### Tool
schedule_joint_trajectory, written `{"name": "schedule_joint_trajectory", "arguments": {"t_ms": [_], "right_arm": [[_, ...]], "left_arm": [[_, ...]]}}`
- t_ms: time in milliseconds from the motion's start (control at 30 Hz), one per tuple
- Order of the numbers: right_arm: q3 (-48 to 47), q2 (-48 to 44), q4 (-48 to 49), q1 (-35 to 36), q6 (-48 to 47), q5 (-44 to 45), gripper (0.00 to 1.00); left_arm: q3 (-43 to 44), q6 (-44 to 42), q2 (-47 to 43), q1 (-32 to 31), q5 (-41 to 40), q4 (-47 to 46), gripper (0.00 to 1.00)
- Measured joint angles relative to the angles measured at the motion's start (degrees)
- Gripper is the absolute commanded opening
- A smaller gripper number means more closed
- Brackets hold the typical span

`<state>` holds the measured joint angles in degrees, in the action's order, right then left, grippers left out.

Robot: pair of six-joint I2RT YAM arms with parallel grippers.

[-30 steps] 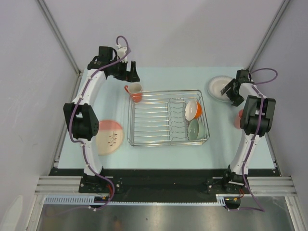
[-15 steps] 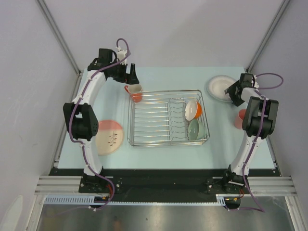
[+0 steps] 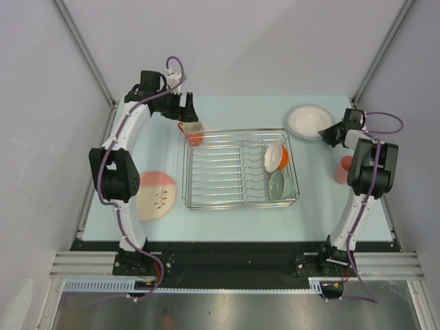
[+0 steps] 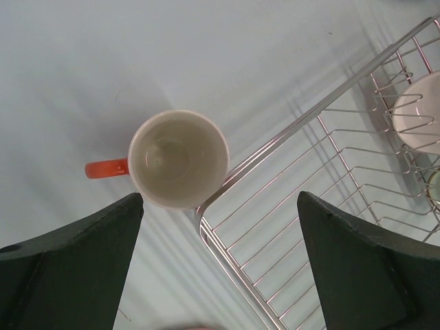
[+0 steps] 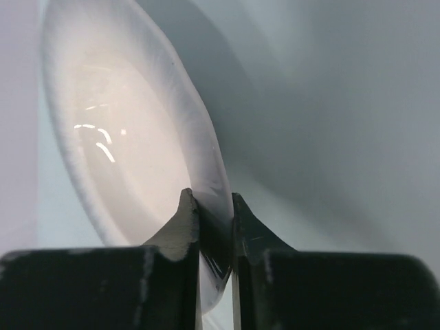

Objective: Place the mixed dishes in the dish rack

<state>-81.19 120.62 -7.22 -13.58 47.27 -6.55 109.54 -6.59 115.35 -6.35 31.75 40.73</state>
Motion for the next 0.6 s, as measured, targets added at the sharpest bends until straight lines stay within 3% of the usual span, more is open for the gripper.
{"name": "schedule_joint_trajectory", "arguments": {"t_ms": [167,333,433,600], "right_arm": [[0.28,-1.36,4.79,0.04,2.12,-3.54,0.0],[-0.24,-3.1,3.15,1.38,0.2,-1.25,0.0],[-2.86,-3.78,-0.59,2.47,-3.28,0.74,0.0],[-15.1,-3.58,-15.34,7.65,-15.26,9.14,0.0]], "left_arm": [[-1.16,-0.72,-0.74,0.0,-0.04,-0.37,1.0],[-2.08,-1.44,-1.53,0.0,-0.04,-0.57,1.0],[-2.1,-1.46,-1.66,0.0,-0.02,-0.59,1.0],[-2.03,-1.92,-1.73,0.0,0.37,0.81,1.0]]}}
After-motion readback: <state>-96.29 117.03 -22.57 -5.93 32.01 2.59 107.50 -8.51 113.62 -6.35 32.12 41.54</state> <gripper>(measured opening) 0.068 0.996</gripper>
